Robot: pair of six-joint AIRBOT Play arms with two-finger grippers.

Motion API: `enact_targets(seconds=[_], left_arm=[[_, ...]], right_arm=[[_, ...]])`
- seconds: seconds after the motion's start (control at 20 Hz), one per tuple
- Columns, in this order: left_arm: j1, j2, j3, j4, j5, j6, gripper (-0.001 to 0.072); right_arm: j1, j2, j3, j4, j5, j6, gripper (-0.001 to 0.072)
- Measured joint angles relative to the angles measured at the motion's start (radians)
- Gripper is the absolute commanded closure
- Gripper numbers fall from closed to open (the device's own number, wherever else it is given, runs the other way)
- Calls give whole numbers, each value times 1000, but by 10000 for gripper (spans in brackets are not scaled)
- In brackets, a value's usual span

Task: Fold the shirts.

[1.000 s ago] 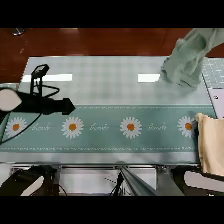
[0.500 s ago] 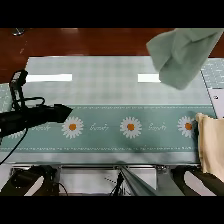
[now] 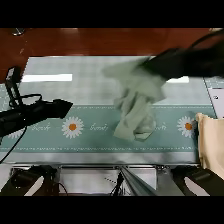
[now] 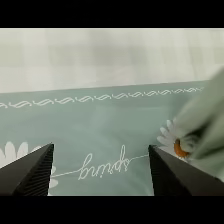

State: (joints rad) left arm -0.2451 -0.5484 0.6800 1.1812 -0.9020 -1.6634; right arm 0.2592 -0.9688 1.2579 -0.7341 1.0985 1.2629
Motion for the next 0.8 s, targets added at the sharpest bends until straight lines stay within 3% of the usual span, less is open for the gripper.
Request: enact_targets(seconds=[0.05,0.1,0.15,0.25,0.4,0.55,0.65,0.8], left_arm=[[0,0,-3,-1,4,0,4],[0,0,-8,-2,5,0,4],[0,0,-16,-5,5,0,4],[0,0,-39,-15,0,0,4],[1,0,-68,-37,-50,0,4],[2,2,-80,-44,-154,0,4],[1,2,-97,-53,-214,-10,4],[-21,0,-194,-139,-187,-10,4]], right_arm=[[59,-16,-73,-4,-72,23,655],[116,-43,-132,-2,-154,47,330],[158,-74,-169,9,-214,64,90],[213,-146,-200,58,-282,64,93],[166,-201,-158,65,-250,53,94],[-56,-175,-90,-21,-101,52,93],[-242,-113,-88,-157,6,52,94],[-480,25,-216,-328,86,54,94]])
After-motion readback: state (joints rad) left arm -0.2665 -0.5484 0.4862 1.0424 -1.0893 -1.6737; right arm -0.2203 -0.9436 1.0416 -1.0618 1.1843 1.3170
